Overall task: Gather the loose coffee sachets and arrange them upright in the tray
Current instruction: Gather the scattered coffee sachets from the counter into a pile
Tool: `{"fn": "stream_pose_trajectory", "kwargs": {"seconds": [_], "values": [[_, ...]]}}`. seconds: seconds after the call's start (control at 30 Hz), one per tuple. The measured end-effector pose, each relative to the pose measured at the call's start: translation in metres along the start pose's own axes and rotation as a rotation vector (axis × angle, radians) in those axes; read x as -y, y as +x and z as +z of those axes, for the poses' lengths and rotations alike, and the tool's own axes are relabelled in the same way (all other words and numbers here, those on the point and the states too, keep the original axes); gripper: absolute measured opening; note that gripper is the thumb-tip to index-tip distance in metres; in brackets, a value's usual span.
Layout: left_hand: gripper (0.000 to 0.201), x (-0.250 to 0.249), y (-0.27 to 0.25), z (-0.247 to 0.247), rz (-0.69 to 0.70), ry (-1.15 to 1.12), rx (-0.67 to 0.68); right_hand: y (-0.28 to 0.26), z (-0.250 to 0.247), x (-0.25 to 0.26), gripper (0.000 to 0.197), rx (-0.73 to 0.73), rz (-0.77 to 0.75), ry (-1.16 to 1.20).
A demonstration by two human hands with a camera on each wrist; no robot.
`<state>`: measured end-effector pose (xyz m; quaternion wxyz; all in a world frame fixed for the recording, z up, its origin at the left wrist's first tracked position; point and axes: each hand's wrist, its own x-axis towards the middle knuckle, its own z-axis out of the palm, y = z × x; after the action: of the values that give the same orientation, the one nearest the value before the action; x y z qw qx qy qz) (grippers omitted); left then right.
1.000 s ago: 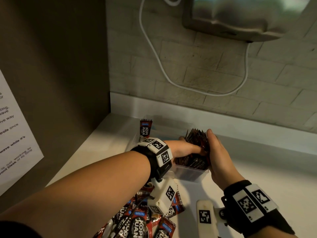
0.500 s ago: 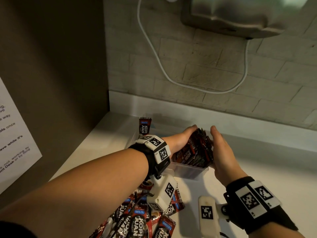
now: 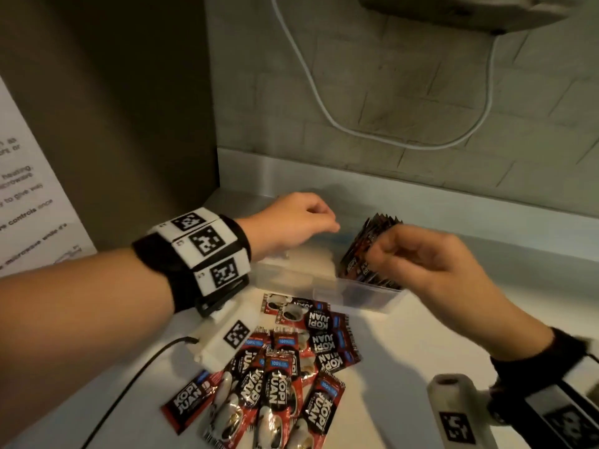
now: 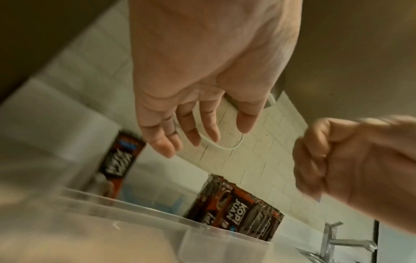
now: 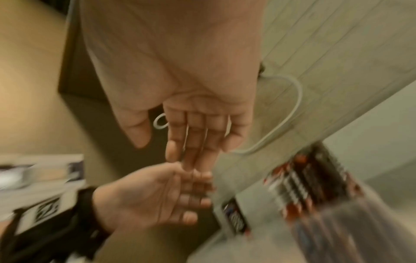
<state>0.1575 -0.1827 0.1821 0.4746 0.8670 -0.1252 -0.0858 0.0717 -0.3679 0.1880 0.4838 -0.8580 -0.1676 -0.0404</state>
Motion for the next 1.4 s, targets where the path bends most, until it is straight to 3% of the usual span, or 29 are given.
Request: {"fn": "stream_pose_trajectory", "kwargs": {"seconds": [0.07,0.17,0.23,0.33,0.4,0.43,0.6,0.67,0.73,0.83,0.93,1.0,1.07,1.13,1.27,1.4], "values": [[0.021,0.011,-0.021,-0.013,0.018,0.051,-0.004,-0.01,0.024,0.004,0.026,0.361,-0.058,-0.236],[0.04,0.031,-0.062,-0.025,-0.073,0.311,0.092,-0.02,0.064,-0.008,0.086,0.773,-0.093,-0.552],[0.062,0.045,-0.092,-0.023,-0.172,0.462,0.216,-0.02,0.084,-0.014,0.11,0.857,-0.062,-0.668],[0.105,0.057,-0.136,-0.01,-0.247,0.578,0.416,-0.013,0.102,-0.021,0.122,0.877,0.111,-0.682],[0.129,0.066,-0.154,0.004,-0.287,0.653,0.498,-0.008,0.109,-0.025,0.118,0.891,0.191,-0.712],[0.131,0.07,-0.158,0.015,-0.321,0.708,0.514,-0.006,0.111,-0.027,0.114,0.907,0.213,-0.733],[0.087,0.089,-0.166,0.065,-0.33,0.941,0.424,-0.008,0.106,-0.035,0.101,0.986,0.272,-0.863],[0.088,0.088,-0.163,0.068,-0.354,0.913,0.463,-0.014,0.096,-0.04,0.101,0.99,0.306,-0.874],[0.105,0.084,-0.155,0.063,-0.365,0.838,0.541,-0.022,0.085,-0.045,0.101,0.982,0.324,-0.869],[0.121,0.077,-0.138,0.058,-0.321,0.799,0.643,-0.03,0.07,-0.052,0.1,0.949,0.352,-0.861],[0.114,0.075,-0.125,0.055,-0.291,0.794,0.641,-0.032,0.055,-0.053,0.095,0.882,0.337,-0.767],[0.113,0.077,-0.121,0.05,-0.263,0.757,0.639,-0.031,0.042,-0.052,0.084,0.737,0.282,-0.645],[0.114,0.08,-0.119,0.041,-0.221,0.725,0.585,-0.029,0.027,-0.056,0.059,0.522,0.223,-0.624],[0.098,0.082,-0.117,0.032,-0.178,0.693,0.45,-0.027,0.016,-0.064,0.042,0.377,0.222,-0.736],[0.048,0.088,-0.103,0.024,-0.124,0.677,0.212,-0.019,0.022,-0.076,0.032,0.4,0.244,-0.792],[0.041,0.089,-0.087,0.023,-0.194,0.662,0.172,-0.011,0.039,-0.082,0.024,0.423,0.175,-0.795]]}}
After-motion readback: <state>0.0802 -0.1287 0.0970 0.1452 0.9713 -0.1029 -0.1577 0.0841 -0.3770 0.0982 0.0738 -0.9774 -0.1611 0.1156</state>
